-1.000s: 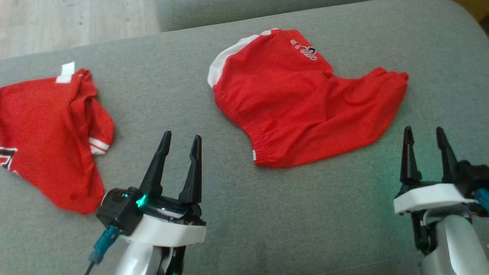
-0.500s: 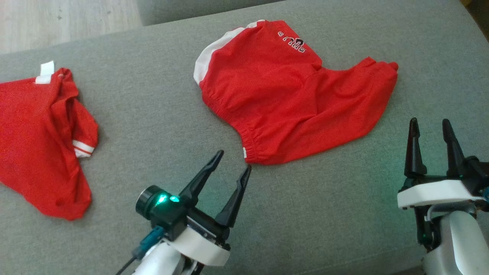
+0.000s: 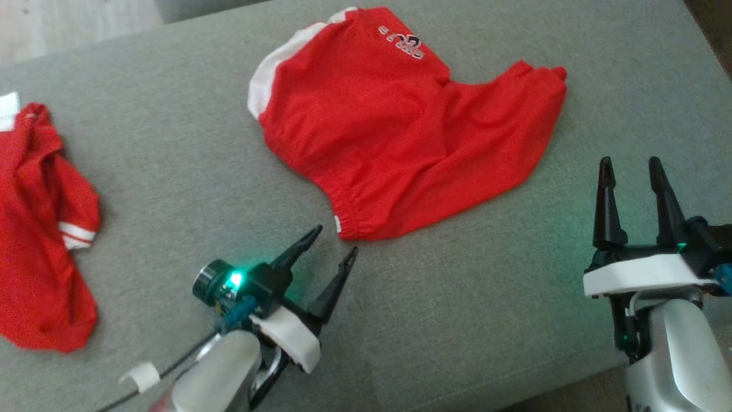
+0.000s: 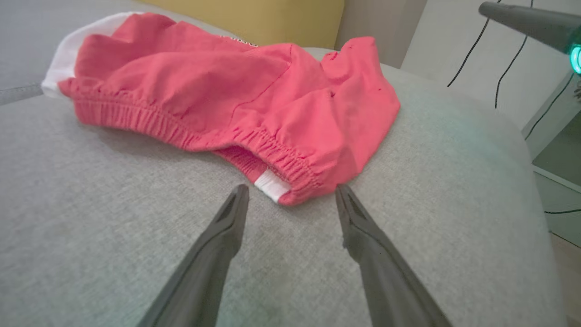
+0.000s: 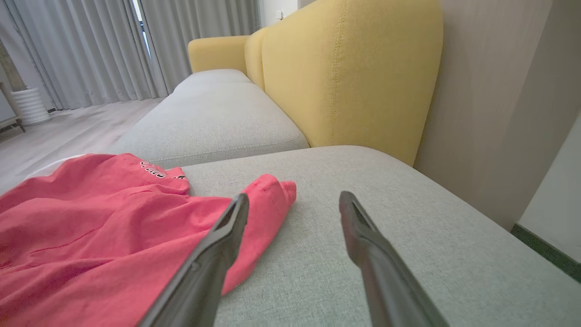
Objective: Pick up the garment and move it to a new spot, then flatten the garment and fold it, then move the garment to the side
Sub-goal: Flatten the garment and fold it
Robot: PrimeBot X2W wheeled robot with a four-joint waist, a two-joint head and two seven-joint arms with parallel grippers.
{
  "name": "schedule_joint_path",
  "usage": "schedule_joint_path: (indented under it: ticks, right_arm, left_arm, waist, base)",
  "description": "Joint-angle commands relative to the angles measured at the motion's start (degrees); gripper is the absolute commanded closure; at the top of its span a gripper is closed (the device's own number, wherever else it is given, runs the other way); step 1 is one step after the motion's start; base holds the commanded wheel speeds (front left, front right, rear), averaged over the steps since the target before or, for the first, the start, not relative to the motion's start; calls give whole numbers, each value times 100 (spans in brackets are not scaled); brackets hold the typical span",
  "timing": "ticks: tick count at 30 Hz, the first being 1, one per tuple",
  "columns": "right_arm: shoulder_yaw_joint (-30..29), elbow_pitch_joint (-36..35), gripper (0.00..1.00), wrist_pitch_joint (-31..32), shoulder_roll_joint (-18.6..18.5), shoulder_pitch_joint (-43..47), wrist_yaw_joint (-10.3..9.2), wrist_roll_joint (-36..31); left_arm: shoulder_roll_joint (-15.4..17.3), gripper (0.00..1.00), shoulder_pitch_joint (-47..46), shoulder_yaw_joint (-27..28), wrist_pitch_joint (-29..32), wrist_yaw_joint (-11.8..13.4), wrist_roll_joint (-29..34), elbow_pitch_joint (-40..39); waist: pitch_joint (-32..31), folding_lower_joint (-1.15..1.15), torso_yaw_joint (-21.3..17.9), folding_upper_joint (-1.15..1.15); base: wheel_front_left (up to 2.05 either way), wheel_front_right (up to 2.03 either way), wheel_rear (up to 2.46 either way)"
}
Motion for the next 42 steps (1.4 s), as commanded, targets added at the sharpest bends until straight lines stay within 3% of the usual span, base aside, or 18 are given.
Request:
schedule_joint_path:
  ticks: [1,14,15,16,17,18,24,36,42]
  right_arm:
    - [151,-221,0,-62,-29,-179,-5,59]
    - [192,-334,0,-62,-29,-323,-5,133]
    - [190,-333,0,-62,-29,-329,-5,134]
    - [186,-336,0,-62,-29,-334,-5,130]
    - [180,-337,0,-62,-29,-336,-5,120]
    - [173,-336,0,-62,-29,-337,-5,109]
    - [98,-312,0,-62,-29,-314,-5,13]
    - [-12,-261,0,-62,-29,-174,-5,-177]
    - [92,-220,0,-62,-29,-233,-5,-213]
  left_arm:
    - [-8,0,-253,112,1,9,-88,-33]
    - [118,0,-962,-931,0,9,-1157,136]
    - [136,9,-996,-995,-5,9,-1201,133]
    - [156,58,-1033,-1067,-10,9,-1227,131]
    - [176,90,-1069,-1139,-15,9,-1236,120]
    - [189,100,-1097,-1190,-19,9,-1255,109]
    - [265,100,-1060,-975,-29,9,-1154,-328]
    - [534,100,152,333,-31,13,-403,-2007]
    - [696,100,241,500,-31,11,-179,-2164]
  waist:
    - [112,0,-103,0]
    - [379,0,-324,0]
    - [381,0,-328,0]
    - [381,0,-329,0]
    - [376,0,-327,0]
    - [368,0,-321,0]
    - [226,0,-197,0]
    - [-203,0,327,0]
    - [-130,0,391,0]
  base:
    - [0,0,0]
    - [0,0,0]
    - [0,0,0]
    - [0,0,0]
    - [0,0,0]
    - [0,0,0]
    - [0,0,0]
    - [0,0,0]
    - [0,0,0]
